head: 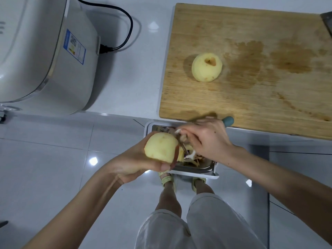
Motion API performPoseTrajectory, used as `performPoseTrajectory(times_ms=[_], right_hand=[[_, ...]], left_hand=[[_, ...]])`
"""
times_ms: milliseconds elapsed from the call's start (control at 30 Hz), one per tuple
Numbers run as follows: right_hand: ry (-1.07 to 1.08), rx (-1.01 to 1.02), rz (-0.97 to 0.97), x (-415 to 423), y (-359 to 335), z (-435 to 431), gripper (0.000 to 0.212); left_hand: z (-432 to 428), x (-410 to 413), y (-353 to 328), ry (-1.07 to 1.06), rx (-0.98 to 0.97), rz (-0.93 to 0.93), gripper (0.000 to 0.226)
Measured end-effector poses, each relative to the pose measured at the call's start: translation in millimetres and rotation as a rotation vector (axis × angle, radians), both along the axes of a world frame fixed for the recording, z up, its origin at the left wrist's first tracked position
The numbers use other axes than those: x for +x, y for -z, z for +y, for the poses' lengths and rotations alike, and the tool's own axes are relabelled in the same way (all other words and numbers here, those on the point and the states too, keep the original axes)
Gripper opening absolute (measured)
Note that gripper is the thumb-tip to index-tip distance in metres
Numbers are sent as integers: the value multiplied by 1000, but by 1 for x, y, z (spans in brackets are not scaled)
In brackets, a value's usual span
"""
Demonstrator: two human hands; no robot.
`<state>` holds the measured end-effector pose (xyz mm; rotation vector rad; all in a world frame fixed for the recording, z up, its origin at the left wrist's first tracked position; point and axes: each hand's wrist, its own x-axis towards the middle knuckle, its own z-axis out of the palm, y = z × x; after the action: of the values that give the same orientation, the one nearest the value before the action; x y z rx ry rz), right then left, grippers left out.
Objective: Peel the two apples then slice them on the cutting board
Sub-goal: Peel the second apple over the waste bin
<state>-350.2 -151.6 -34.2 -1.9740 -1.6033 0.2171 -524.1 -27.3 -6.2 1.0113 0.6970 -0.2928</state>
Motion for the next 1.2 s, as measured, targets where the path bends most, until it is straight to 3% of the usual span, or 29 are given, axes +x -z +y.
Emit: performPoseTrajectory(times_ms=[67,133,233,300,400,600,733,767,867,1000,1100,1200], right_hand=[[104,-181,120,-1,3,-5,32],[241,-400,377,-8,0,-5,43],[523,-521,1191,-22,-11,0,36],[680,-551,1587,-27,-14,5,34],[803,-572,1776,-35,-15,10,37],[729,-590,1452,-39,-13,15,32],[576,-443,1289,-36,-4,5,24],[501,-410,1151,-35,-4,0,23],[302,-220,490,-28,-11,-4,28],[-15,83,43,-20,-16,9,26],[-124,152,-88,-15,-22,17,35],[-139,141,-53,-12,-23,19,29]], left_hand=[[-2,2,-6,-45,13,-43,84],[-6,5,-9,-105,93,-73,82],[-15,10,-7,-150,319,-89,87],[-21,11,-3,-139,453,-105,89],[-25,11,4,-72,535,-122,90],[-27,7,4,-58,362,-44,77],[-25,6,6,-66,368,36,81],[-24,6,6,-43,369,54,82],[-21,5,6,6,377,94,78],[-15,7,2,74,399,106,67],[-11,9,-3,98,421,91,65],[-9,8,-6,108,422,71,68]])
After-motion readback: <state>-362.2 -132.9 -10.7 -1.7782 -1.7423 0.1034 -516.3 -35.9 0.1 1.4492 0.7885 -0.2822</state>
